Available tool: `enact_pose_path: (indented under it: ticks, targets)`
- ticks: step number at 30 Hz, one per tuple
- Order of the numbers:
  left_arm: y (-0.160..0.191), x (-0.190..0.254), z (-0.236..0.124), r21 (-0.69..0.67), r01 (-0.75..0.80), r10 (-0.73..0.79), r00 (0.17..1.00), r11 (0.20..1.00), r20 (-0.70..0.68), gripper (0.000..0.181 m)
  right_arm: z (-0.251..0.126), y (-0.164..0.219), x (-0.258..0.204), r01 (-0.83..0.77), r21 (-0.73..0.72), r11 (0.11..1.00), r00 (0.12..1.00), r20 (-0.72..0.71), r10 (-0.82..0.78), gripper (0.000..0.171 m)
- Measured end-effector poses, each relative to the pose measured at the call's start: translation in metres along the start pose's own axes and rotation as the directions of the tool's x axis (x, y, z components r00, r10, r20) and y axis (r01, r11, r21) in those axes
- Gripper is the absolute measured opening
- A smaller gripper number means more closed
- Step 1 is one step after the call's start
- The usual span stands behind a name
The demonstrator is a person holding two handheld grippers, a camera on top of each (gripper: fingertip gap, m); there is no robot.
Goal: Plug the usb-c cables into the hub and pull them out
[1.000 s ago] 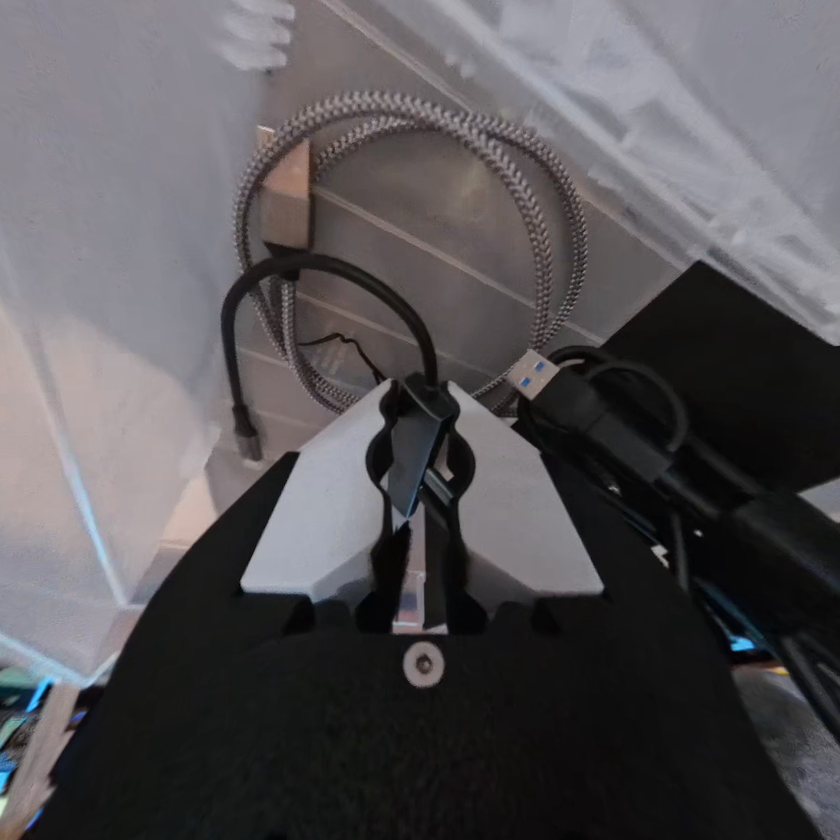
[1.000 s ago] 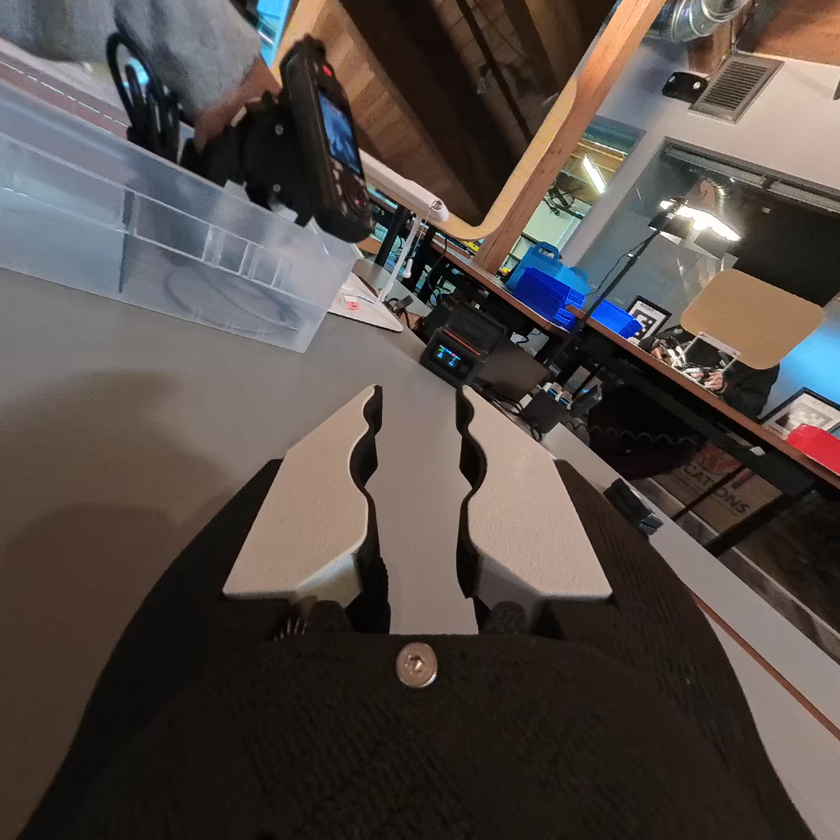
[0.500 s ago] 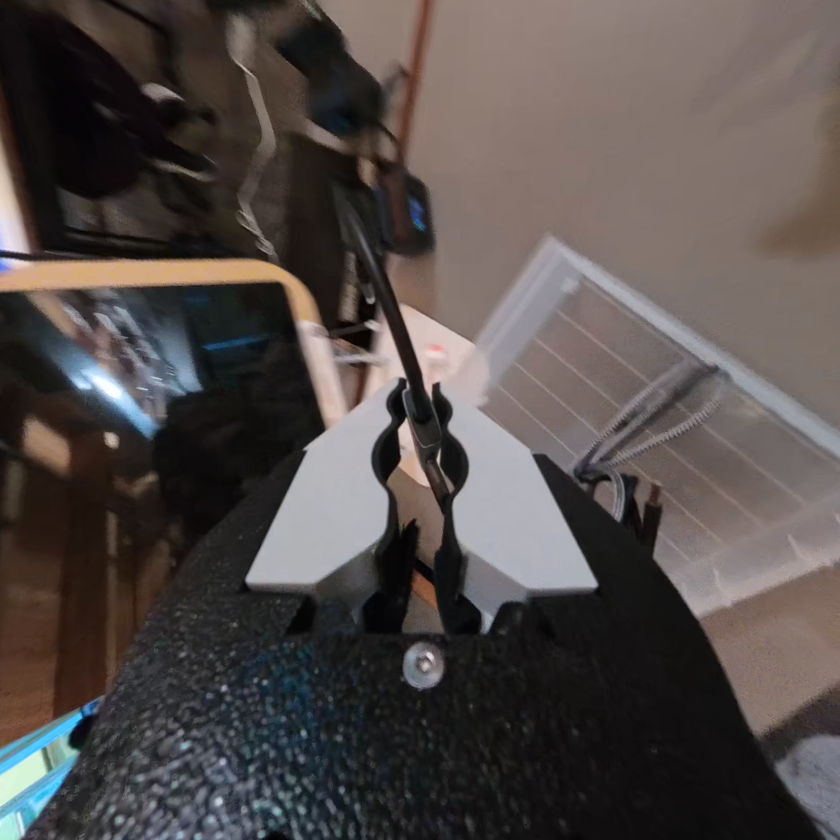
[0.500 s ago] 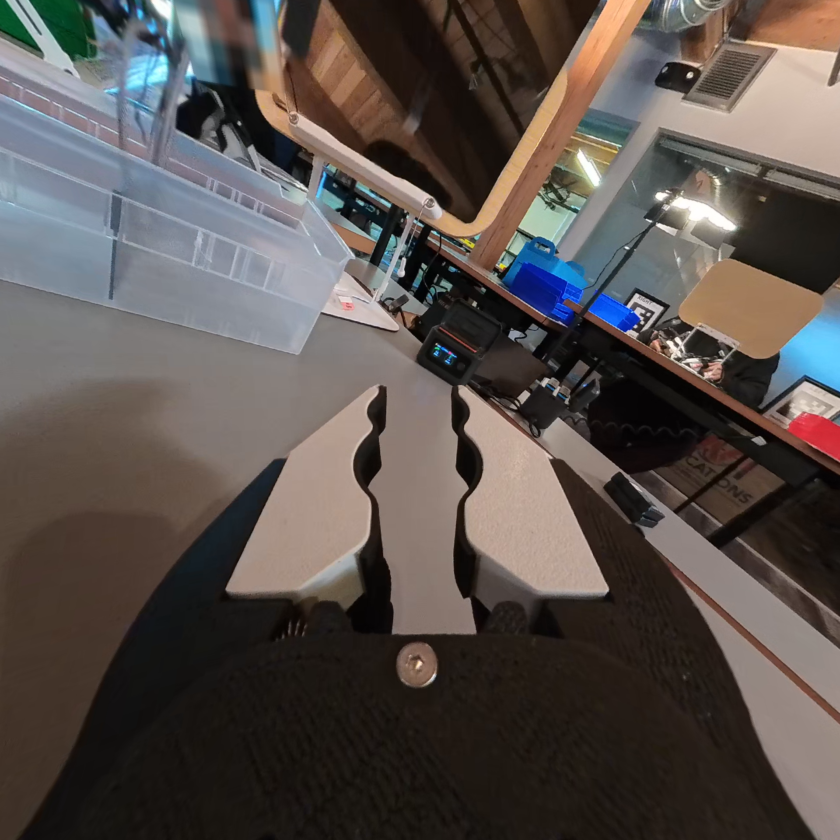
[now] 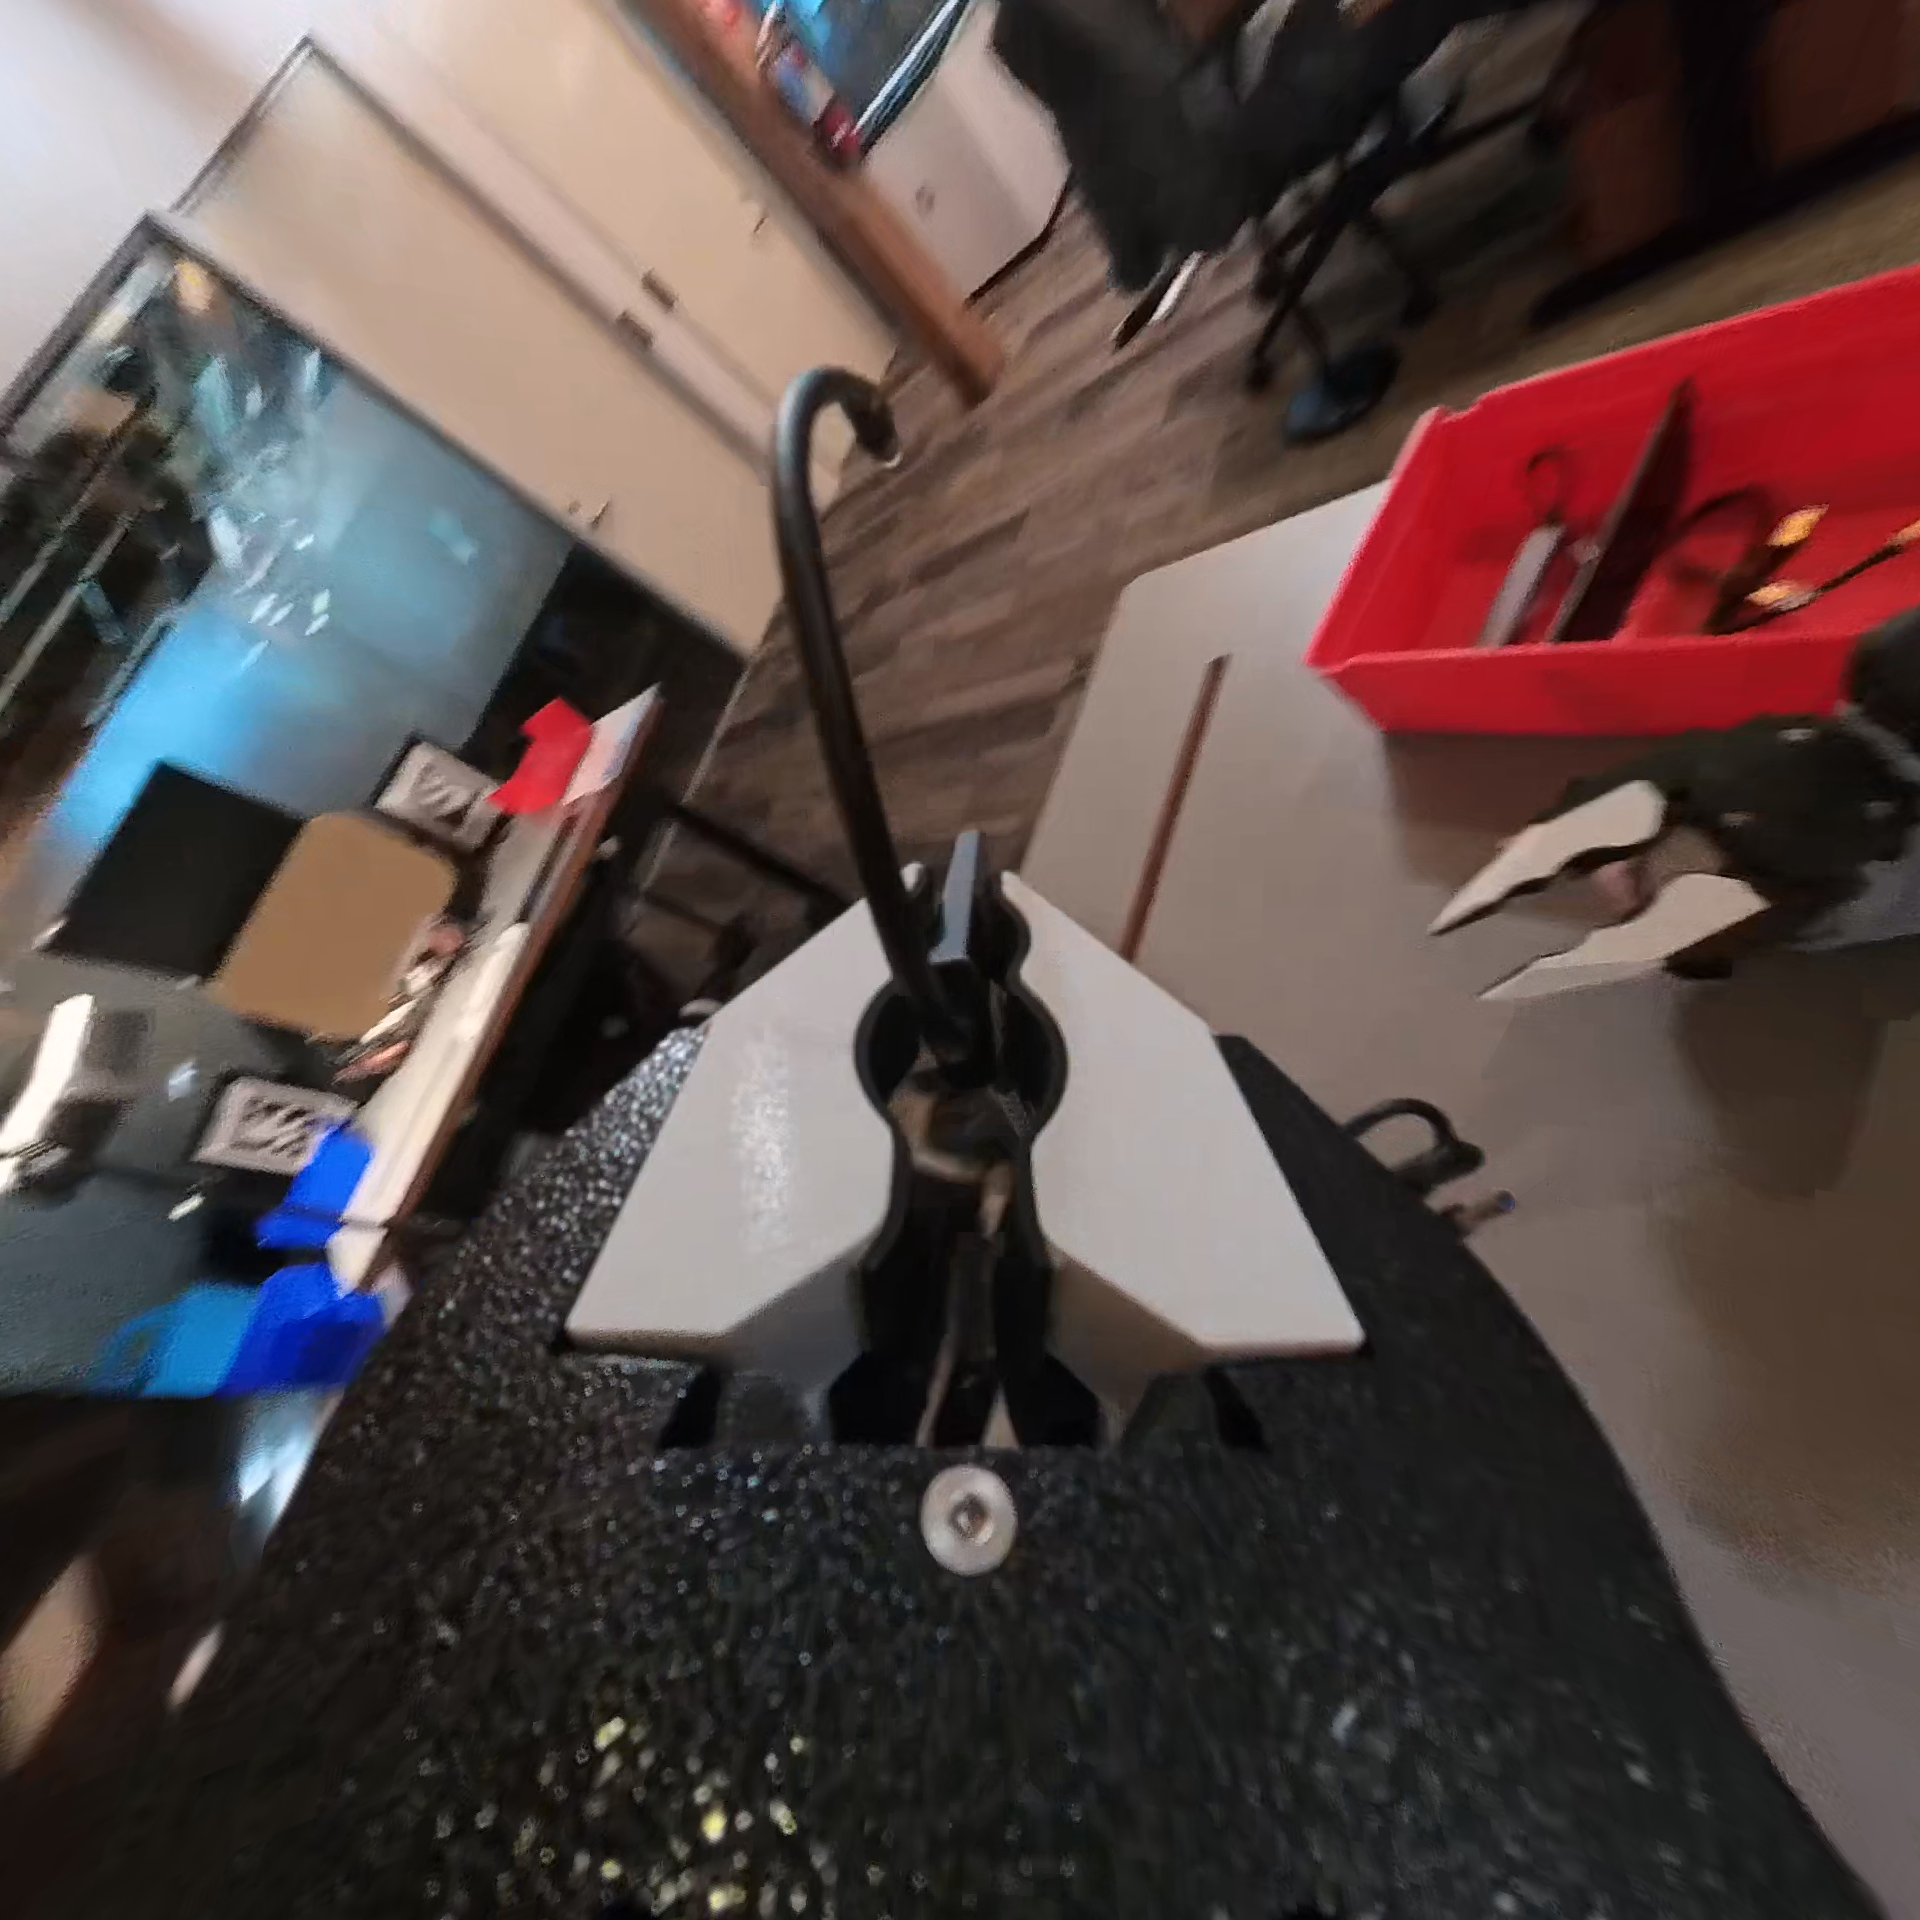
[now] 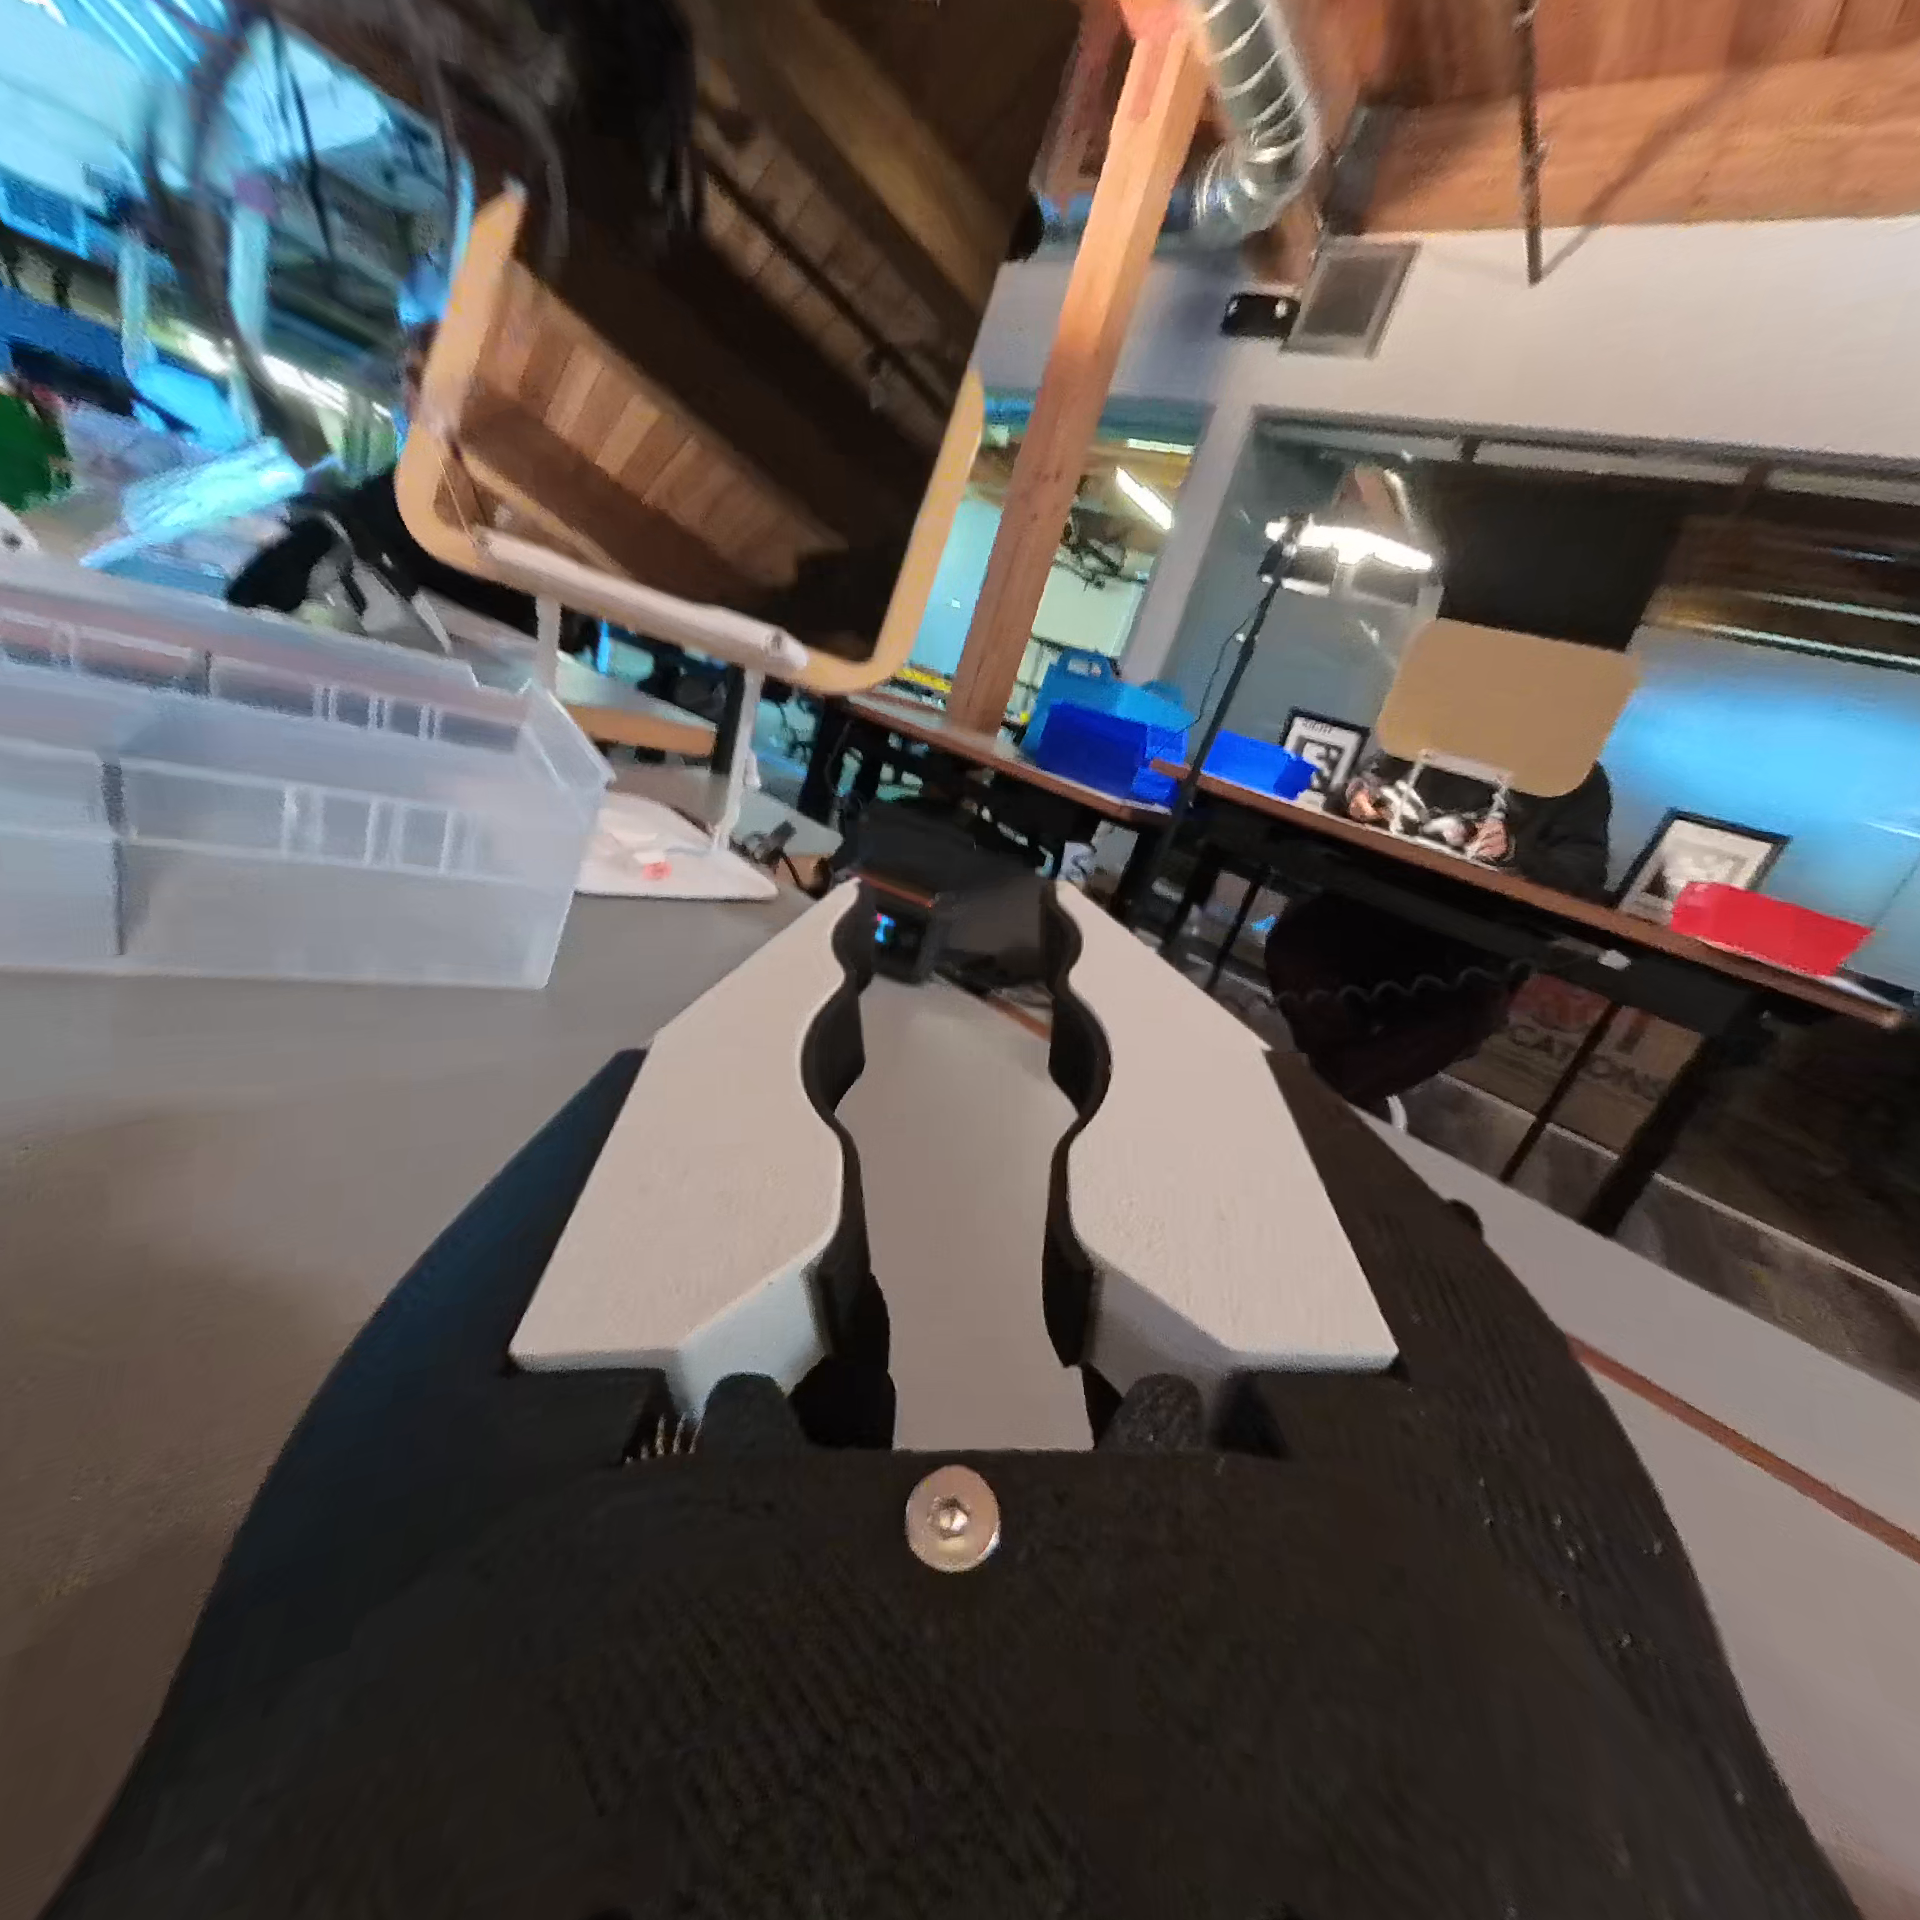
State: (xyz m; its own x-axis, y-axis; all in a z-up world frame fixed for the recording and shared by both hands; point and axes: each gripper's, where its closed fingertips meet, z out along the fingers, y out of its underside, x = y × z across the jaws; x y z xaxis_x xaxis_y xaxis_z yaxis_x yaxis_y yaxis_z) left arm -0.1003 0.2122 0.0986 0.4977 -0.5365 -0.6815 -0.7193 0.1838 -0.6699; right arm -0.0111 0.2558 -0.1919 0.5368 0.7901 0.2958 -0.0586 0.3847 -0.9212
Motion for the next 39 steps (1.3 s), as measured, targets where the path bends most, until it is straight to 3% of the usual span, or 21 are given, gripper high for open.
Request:
enact_pose_path:
  ticks: [1,3,6,12,16,21,23,26,28,29,32,35,39]
  targets:
    - [0.006,0.019,0.012,0.037,0.02,-0.019,0.999,0.999,-0.042,0.008,-0.003,-0.009,0.001,-0.026,0.034,0.999,0.999,0.024,0.025,0.032]
    - [0.018,0.056,0.035,0.114,0.104,-0.09,0.989,0.988,-0.121,0.007,-0.012,-0.035,-0.011,-0.109,0.139,0.984,0.982,0.17,0.085,0.037]
    - [0.034,0.105,0.062,0.235,0.294,-0.239,0.942,0.927,-0.235,0.007,-0.024,-0.065,-0.028,-0.375,0.176,0.91,0.859,0.434,0.27,0.052]
    - [0.052,0.168,0.086,0.398,0.63,-0.429,0.762,0.667,-0.485,0.006,-0.032,-0.086,0.002,-0.621,0.21,0.755,0.736,0.487,0.47,0.058]
    - [0.064,0.188,0.087,0.405,0.745,-0.445,0.651,0.53,-0.616,0.006,-0.032,-0.082,0.01,-0.646,0.171,0.744,0.713,0.485,0.507,0.046]
    - [0.077,0.2,0.092,0.395,0.772,-0.448,0.619,0.498,-0.645,0.006,-0.031,-0.077,-0.005,-0.618,0.09,0.781,0.693,0.53,0.488,0.013]
    - [0.085,0.197,0.095,0.39,0.789,-0.487,0.605,0.475,-0.63,0.008,-0.029,-0.073,-0.01,-0.604,0.039,0.796,0.68,0.546,0.489,0.01]
    - [0.109,0.19,0.11,0.324,0.844,-0.643,0.536,0.428,-0.546,0.029,-0.026,-0.068,-0.014,-0.452,0.067,0.89,0.801,0.471,0.371,0.008]
    - [0.13,0.187,0.117,0.269,0.886,-0.755,0.462,0.377,-0.465,0.077,-0.022,-0.066,-0.015,-0.288,0.091,0.953,0.896,0.378,0.235,0.008]
    - [0.139,0.188,0.117,0.248,0.904,-0.796,0.424,0.347,-0.432,0.084,-0.021,-0.065,-0.015,-0.192,0.105,0.976,0.933,0.326,0.149,0.008]
    - [0.151,0.199,0.112,0.21,0.935,-0.852,0.347,0.285,-0.392,0.083,-0.02,-0.064,-0.019,0.143,0.125,0.982,0.971,0.174,-0.163,0.008]
    - [0.144,0.216,0.11,0.112,0.979,-0.841,0.205,0.171,-0.501,0.075,-0.019,-0.059,-0.037,0.549,0.116,0.828,0.829,0.053,-0.557,0.008]
    - [0.139,0.211,0.103,0.051,0.998,-0.76,0.005,-0.037,-0.65,0.055,-0.017,-0.039,-0.073,0.885,0.115,0.451,0.452,0.014,-0.892,0.008]
